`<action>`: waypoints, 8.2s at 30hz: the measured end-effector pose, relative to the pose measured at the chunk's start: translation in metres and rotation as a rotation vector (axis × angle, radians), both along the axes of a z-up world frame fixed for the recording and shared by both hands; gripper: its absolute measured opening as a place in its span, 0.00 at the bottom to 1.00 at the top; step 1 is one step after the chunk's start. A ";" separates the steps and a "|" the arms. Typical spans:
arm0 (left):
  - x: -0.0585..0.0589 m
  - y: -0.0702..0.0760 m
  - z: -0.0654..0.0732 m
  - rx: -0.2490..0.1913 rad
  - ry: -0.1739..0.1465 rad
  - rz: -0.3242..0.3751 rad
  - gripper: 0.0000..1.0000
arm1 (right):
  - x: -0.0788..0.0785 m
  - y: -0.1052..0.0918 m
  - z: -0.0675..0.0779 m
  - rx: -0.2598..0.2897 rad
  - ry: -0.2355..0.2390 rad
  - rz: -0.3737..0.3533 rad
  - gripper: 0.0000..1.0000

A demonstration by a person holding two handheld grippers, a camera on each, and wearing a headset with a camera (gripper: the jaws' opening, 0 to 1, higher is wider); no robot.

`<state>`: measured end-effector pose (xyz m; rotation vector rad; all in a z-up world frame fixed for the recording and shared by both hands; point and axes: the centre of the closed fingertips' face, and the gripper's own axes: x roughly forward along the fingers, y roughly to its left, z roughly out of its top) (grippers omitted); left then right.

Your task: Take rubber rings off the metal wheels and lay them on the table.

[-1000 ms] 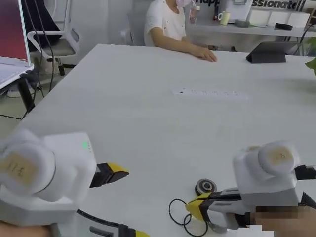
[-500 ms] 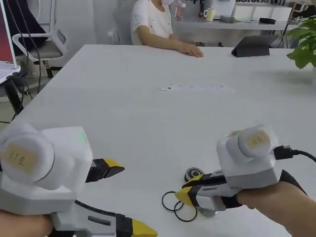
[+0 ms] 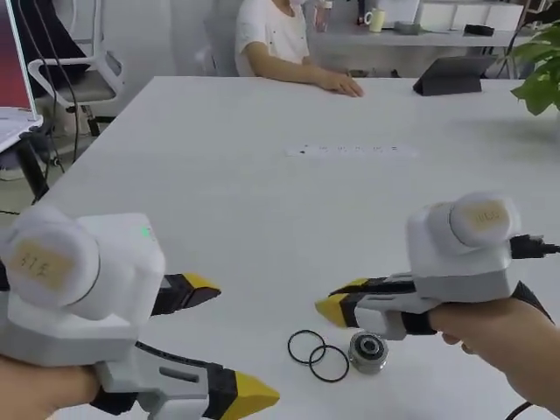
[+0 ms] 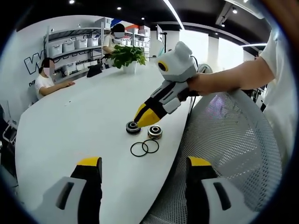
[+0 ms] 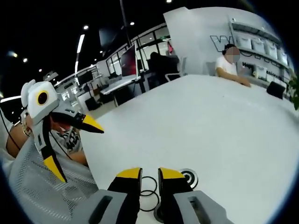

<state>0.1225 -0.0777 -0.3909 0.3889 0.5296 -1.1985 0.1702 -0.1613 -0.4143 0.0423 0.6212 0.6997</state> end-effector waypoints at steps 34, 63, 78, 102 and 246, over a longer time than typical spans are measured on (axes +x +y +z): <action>-0.011 -0.018 -0.001 -0.005 0.048 0.089 0.80 | -0.056 -0.082 0.014 -0.025 0.000 0.179 0.52; 0.047 -0.056 0.048 -0.016 -0.087 -0.143 0.82 | -0.017 -0.107 0.056 -0.132 -0.175 0.093 0.50; 0.078 -0.086 0.045 -0.036 -0.106 -0.152 0.78 | 0.020 -0.063 0.052 -0.168 -0.205 0.237 0.48; 0.088 -0.118 -0.030 -0.070 -0.113 -0.154 0.52 | 0.034 -0.075 -0.021 -0.052 -0.063 0.208 0.46; 0.077 -0.133 -0.071 -0.063 -0.057 -0.121 0.07 | 0.032 -0.066 -0.056 0.236 0.369 -0.160 0.00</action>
